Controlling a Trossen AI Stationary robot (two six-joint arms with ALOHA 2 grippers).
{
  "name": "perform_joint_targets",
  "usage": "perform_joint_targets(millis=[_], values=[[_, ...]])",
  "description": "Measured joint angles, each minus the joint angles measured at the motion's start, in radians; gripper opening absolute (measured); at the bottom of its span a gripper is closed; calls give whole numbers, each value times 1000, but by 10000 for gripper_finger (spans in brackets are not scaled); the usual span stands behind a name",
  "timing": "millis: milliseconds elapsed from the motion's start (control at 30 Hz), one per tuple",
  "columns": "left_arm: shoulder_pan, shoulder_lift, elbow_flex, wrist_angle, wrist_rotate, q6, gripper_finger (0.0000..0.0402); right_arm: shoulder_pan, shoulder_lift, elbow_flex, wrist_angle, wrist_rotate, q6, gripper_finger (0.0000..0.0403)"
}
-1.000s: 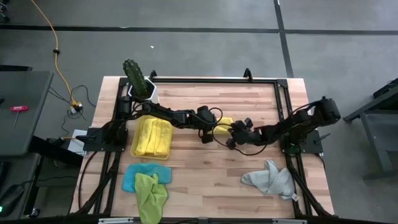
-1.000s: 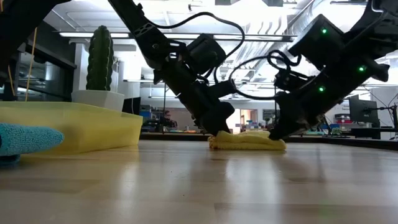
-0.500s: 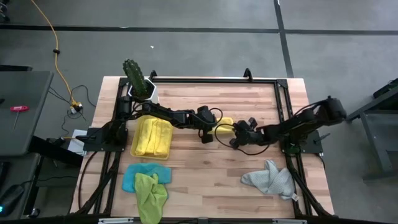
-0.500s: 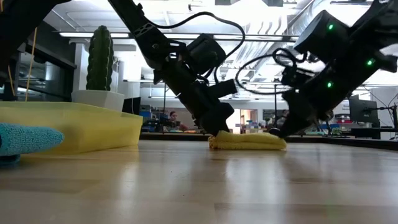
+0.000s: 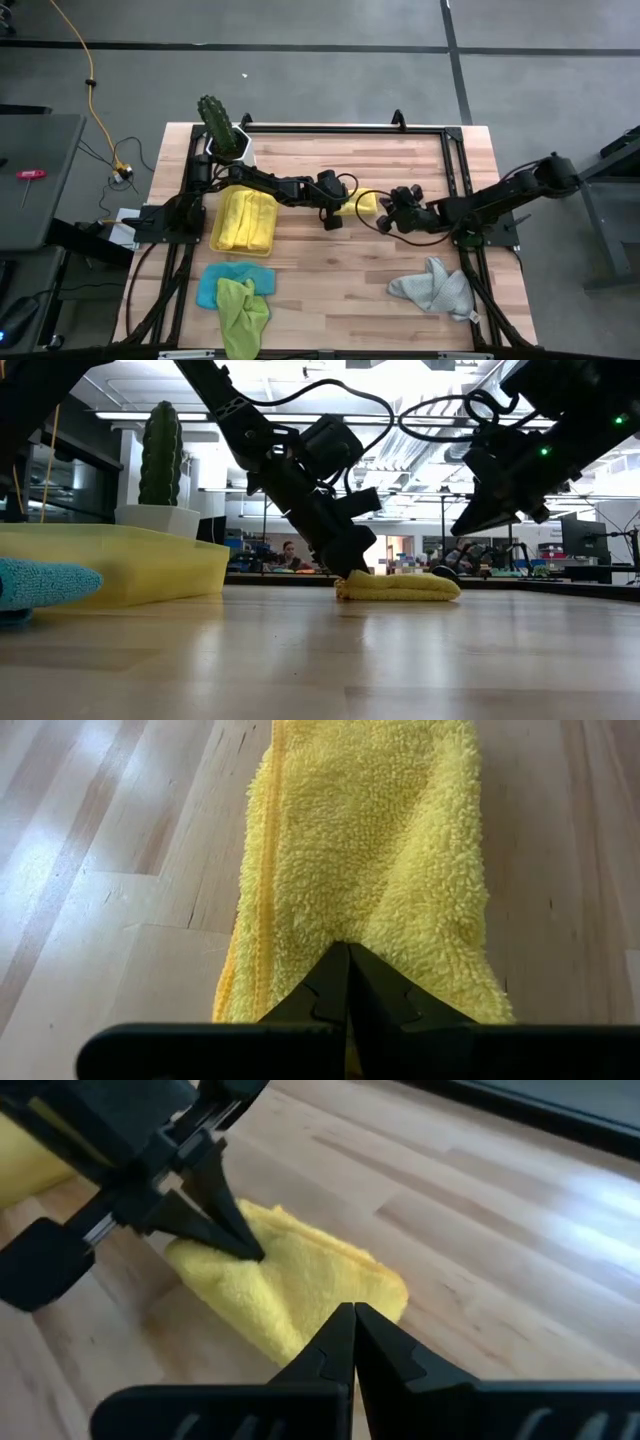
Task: Fold microfiber towels
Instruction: Put the folded yellow microfiber towel into the yellow bin
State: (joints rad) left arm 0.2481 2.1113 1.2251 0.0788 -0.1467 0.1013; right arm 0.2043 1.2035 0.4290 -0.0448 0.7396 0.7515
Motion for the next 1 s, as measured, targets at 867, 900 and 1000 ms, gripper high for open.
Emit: perform_joint_targets(millis=[867,900,1000], values=[[128,-223,289,-430,109,-17,5,0,-1,0,11,78,-44,0],[143,-201,311,-455,150,-24,8,0,-1,0,9,78,-44,0],[179,-136,370,-569,238,-45,27,0,-1,0,7,77,-44,0]])
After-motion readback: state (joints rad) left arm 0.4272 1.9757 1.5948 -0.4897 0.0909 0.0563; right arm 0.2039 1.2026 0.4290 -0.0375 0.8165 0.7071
